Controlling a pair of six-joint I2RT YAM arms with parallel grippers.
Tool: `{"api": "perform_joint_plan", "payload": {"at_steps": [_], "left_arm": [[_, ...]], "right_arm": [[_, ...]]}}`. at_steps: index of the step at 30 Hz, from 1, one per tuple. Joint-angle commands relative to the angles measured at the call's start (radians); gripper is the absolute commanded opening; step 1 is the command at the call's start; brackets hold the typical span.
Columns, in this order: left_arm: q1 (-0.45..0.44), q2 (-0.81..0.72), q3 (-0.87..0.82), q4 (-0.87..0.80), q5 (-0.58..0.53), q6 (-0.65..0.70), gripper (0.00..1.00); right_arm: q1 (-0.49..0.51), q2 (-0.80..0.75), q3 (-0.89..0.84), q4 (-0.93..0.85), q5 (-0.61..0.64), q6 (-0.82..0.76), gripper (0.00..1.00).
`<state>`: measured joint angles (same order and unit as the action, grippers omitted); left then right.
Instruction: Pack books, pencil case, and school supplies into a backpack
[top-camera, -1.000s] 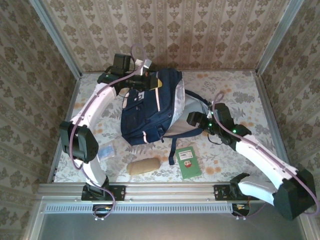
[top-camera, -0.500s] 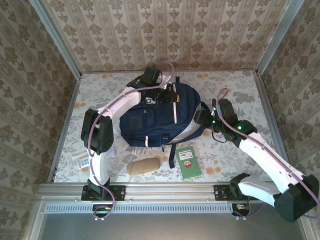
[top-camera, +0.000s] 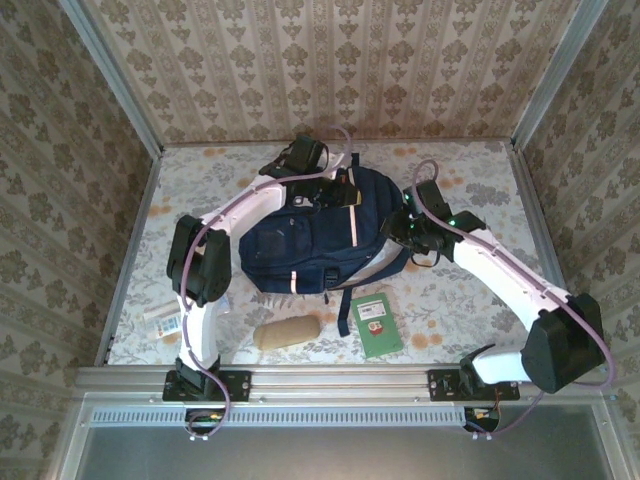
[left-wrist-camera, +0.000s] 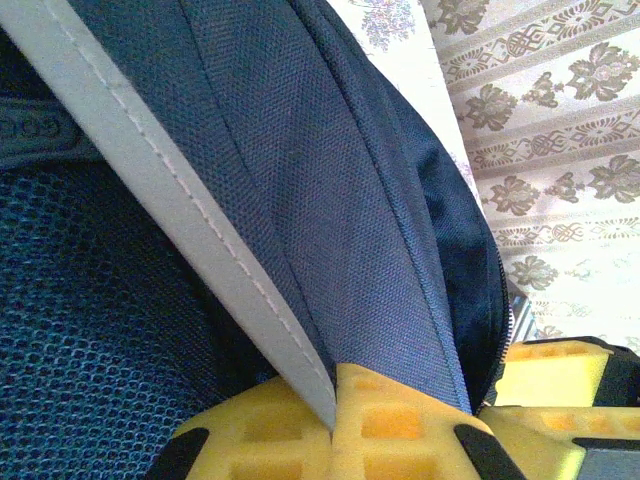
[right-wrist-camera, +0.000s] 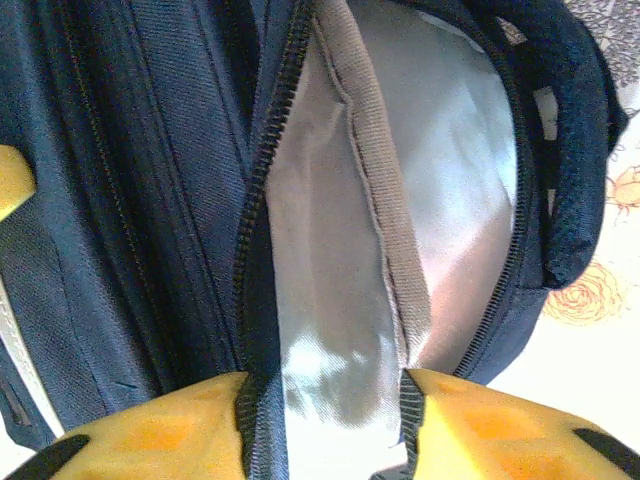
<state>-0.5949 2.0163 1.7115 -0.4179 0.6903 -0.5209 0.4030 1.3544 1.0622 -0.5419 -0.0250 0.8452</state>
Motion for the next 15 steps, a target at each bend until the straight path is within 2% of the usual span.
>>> {"api": "perform_joint_plan", "payload": {"at_steps": [1, 10, 15], "left_arm": [[0.014, -0.003, 0.016, -0.005, -0.022, -0.005, 0.0], [0.013, 0.001, 0.011, -0.007, -0.02, -0.007, 0.0], [0.035, -0.019, -0.002, 0.013, -0.008, -0.027, 0.0]], "right_arm": [[-0.004, 0.024, 0.034, 0.043, -0.035, 0.012, 0.41], [-0.005, 0.068, 0.043, 0.072, -0.066, 0.011, 0.4], [-0.01, 0.0, -0.003, 0.066, -0.037, -0.004, 0.14]]}}
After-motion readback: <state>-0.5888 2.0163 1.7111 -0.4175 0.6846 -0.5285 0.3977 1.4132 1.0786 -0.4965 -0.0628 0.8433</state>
